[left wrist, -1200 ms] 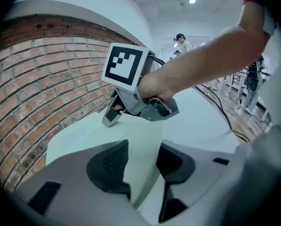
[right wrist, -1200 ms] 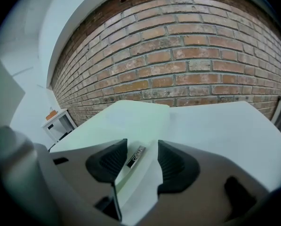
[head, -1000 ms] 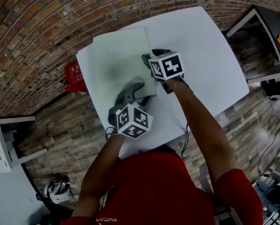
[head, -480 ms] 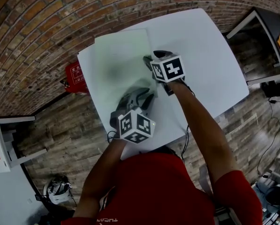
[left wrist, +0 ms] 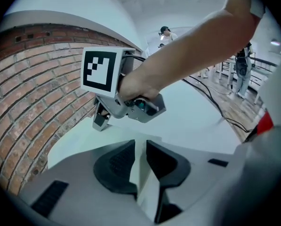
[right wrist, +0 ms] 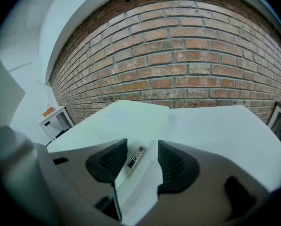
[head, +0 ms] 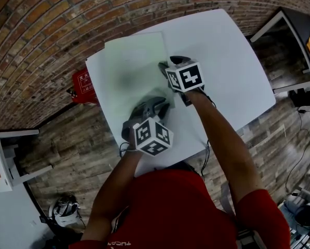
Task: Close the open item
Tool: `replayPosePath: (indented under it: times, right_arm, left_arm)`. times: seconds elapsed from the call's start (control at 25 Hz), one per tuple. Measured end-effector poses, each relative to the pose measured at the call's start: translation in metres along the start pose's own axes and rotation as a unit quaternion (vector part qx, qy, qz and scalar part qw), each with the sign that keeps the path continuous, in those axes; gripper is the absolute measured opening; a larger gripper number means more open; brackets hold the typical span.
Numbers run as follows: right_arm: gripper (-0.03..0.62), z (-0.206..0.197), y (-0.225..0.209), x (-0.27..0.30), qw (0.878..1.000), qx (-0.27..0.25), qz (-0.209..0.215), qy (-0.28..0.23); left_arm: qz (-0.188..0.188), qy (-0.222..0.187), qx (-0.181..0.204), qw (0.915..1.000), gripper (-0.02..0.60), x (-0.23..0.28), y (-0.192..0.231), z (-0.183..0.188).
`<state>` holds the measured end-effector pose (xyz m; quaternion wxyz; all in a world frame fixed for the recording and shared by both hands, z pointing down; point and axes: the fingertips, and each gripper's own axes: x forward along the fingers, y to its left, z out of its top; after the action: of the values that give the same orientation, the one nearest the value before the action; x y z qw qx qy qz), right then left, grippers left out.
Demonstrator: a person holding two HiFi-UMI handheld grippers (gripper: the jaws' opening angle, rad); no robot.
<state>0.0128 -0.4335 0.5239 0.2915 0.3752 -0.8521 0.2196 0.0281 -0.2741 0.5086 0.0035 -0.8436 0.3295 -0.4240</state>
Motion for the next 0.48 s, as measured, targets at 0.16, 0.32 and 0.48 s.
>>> replayPosePath:
  times: [0.16, 0.32, 0.48]
  right_arm:
    - [0.193, 0.0002, 0.0004, 0.0001, 1.0, 0.002, -0.003, -0.001]
    - [0.193, -0.0003, 0.0008, -0.0006, 1.0, 0.004, -0.005, -0.001]
    - [0.193, 0.0007, 0.0007, -0.0014, 1.0, 0.001, -0.01, -0.002]
  left_arm:
    - [0.0, 0.005, 0.008, 1.0, 0.081, 0.0004, -0.0002, -0.0014]
    - [0.0, 0.008, 0.013, 0.9999, 0.081, 0.0002, -0.0016, -0.0018]
    - [0.0, 0.007, 0.013, 0.9999, 0.081, 0.0004, -0.0014, -0.0014]
